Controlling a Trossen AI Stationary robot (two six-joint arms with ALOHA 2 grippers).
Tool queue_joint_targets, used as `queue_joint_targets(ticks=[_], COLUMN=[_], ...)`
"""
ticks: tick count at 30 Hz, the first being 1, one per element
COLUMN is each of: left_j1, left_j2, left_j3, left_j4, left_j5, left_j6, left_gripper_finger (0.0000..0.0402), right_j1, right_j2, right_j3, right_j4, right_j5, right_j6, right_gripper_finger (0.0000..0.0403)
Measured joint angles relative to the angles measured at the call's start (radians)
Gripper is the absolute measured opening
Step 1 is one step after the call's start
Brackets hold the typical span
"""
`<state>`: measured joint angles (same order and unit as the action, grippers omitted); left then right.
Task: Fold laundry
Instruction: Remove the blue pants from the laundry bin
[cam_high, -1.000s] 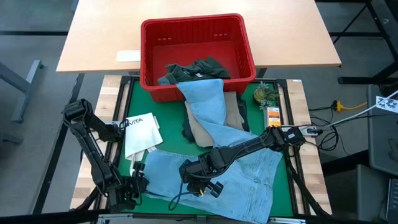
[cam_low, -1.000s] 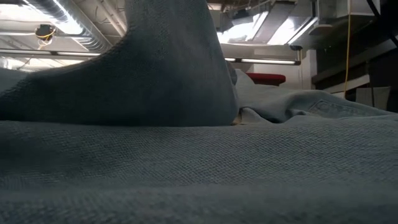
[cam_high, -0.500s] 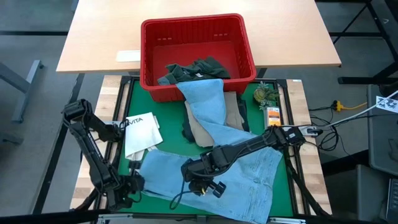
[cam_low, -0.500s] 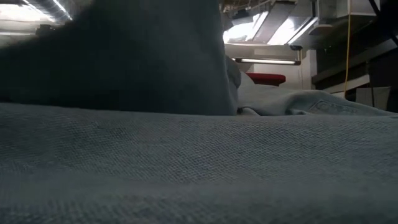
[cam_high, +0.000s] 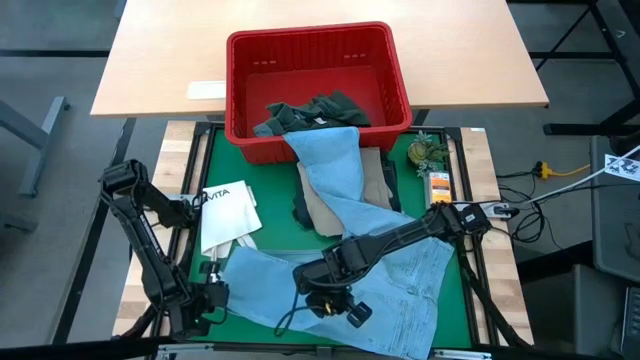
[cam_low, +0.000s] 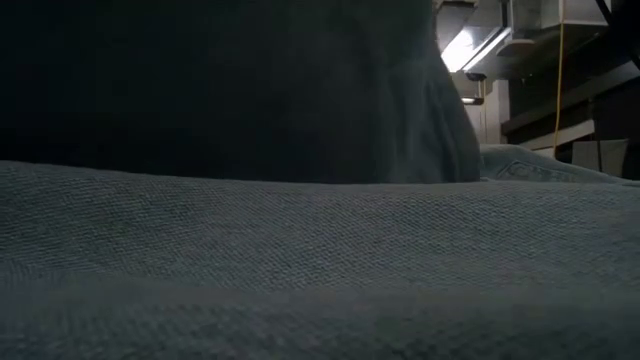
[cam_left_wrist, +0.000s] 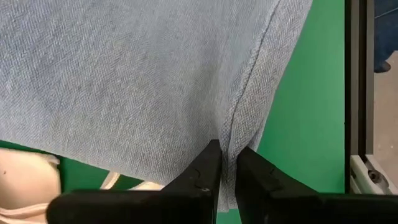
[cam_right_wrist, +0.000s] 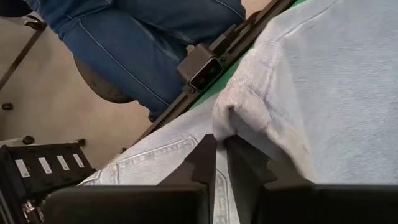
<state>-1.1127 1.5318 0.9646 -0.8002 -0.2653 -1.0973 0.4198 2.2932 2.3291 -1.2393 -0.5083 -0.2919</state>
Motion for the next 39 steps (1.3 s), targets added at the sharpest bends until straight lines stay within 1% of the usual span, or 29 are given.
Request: queue_joint_targets(ticks=[5, 11, 14, 17, 20, 24, 27, 28, 31, 35, 37, 39], left_j1=[0.0, 0.0, 0.0, 0.0, 0.0, 0.0, 0.0, 0.0, 0.0, 0.001, 0.001, 0.003], left_j2=[0.0, 0.0, 0.0, 0.0, 0.0, 0.0, 0.0, 0.0, -0.007, -0.046, -0.077, -0.112], left_j3=[0.0, 0.0, 0.0, 0.0, 0.0, 0.0, 0.0, 0.0, 0.0, 0.0, 0.0, 0.0], left_j4=[0.005, 0.008, 0.008, 0.008, 0.008, 0.009, 0.013, 0.021, 0.052, 0.082, 0.1, 0.11], left_j5=[0.0, -0.001, -0.002, -0.002, -0.002, -0.002, 0.004, 0.021, 0.083, 0.125, 0.127, 0.108], left_j6=[-0.026, -0.16, -0.288, -0.402, -0.437, -0.483, -0.497, -0.49, -0.468, -0.473, -0.473, -0.471], left_gripper_finger=[0.0034, 0.0034, 0.0034, 0.0036, 0.0047, 0.0071, 0.0087, 0.0091, 0.0095, 0.0096, 0.0096, 0.0096], right_j1=[0.0, 0.0, 0.0, -0.001, -0.002, -0.002, -0.002, -0.001, 0.008, 0.034, 0.051, 0.066], right_j2=[0.0, 0.0, 0.0, 0.0, 0.0, 0.0, 0.0, 0.0, -0.006, -0.02, -0.023, -0.023], right_j3=[0.0, 0.0, 0.0, 0.0, 0.0, 0.0, 0.0, 0.0, -0.001, -0.001, -0.001, -0.001], right_j4=[-0.013, -0.039, -0.043, -0.079, -0.134, -0.173, -0.19, -0.198, -0.234, -0.28, -0.308, -0.329], right_j5=[0.0, 0.002, 0.07, 0.146, 0.186, 0.223, 0.238, 0.244, 0.292, 0.398, 0.438, 0.449], right_j6=[0.0, 0.0, 0.0, 0.018, 0.048, 0.051, 0.038, 0.015, -0.045, -0.068, -0.08, -0.084], right_gripper_finger=[0.006, 0.0116, 0.0143, 0.016, 0.0165, 0.0166, 0.0166, 0.0166, 0.0166, 0.0166, 0.0166, 0.0166])
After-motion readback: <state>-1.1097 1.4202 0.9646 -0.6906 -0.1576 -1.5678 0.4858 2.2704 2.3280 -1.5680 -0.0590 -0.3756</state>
